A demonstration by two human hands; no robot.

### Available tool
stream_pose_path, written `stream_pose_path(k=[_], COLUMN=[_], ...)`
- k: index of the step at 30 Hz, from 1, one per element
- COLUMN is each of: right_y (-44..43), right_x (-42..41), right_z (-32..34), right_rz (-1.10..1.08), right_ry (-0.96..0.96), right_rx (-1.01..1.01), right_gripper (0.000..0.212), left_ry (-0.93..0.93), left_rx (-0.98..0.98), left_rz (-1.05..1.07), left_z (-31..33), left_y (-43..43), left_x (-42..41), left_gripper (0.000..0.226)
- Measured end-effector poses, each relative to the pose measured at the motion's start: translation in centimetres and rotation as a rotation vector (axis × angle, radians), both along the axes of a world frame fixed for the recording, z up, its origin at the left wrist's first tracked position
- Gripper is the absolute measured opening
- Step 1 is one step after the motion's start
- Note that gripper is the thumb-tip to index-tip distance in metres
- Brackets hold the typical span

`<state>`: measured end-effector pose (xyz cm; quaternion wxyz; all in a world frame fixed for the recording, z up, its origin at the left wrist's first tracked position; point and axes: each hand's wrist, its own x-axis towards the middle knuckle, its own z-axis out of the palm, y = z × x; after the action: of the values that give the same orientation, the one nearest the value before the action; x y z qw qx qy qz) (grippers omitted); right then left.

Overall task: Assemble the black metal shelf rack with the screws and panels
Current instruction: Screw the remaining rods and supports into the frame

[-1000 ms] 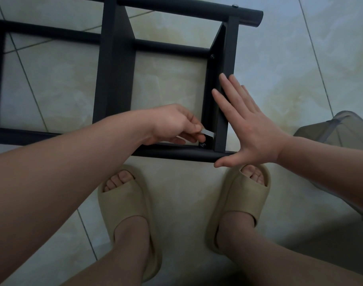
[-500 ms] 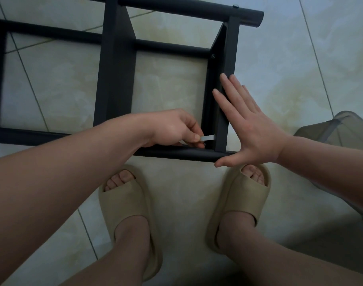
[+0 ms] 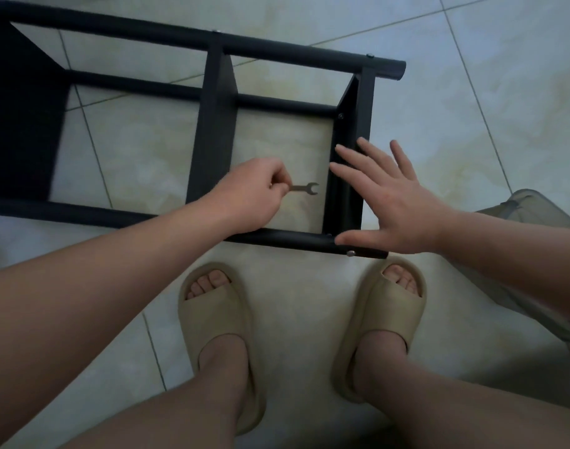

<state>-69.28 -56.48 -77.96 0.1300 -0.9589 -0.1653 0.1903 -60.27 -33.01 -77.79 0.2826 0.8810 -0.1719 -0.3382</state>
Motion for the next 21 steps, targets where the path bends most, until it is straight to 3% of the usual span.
stream_pose_path(k=[3, 5, 8, 11, 15, 21], right_y=[3.0, 5.9, 9.7, 11.3, 10.4, 5.2], right_x=[0.7, 1.1, 0.7, 0.7, 1.5, 0.1], right_z=[1.7, 2.4, 2.2, 1.5, 1.3, 2.4], right_rz=[0.086, 0.156, 0.193, 0.158, 0.070, -0.056], right_ry=[-0.046, 0.024, 0.195, 0.232, 0.245, 0.323], right_rx=[0.040, 0.080, 0.050, -0.037, -0.102, -0.186], right_gripper=[0.084, 0.077, 0.070, 0.061, 0.040, 0.031], left_ry=[-0.323, -0.370, -0.160, 0.068, 0.081, 0.259], left_rx=[-0.007, 0.046, 0.145, 0.083, 0.050, -0.088], left_rz=[0.135, 0.240, 0.396, 0.428, 0.417, 0.391], left_z=[1.0, 1.3, 1.4, 1.4, 1.7, 1.7], left_y=[2.9, 5.2, 8.2, 9.1, 7.5, 3.7], left_x=[0.7, 1.6, 2.9, 3.0, 2.4, 1.0], left_gripper=[0.011, 0.011, 0.009, 0.013, 0.018, 0.018])
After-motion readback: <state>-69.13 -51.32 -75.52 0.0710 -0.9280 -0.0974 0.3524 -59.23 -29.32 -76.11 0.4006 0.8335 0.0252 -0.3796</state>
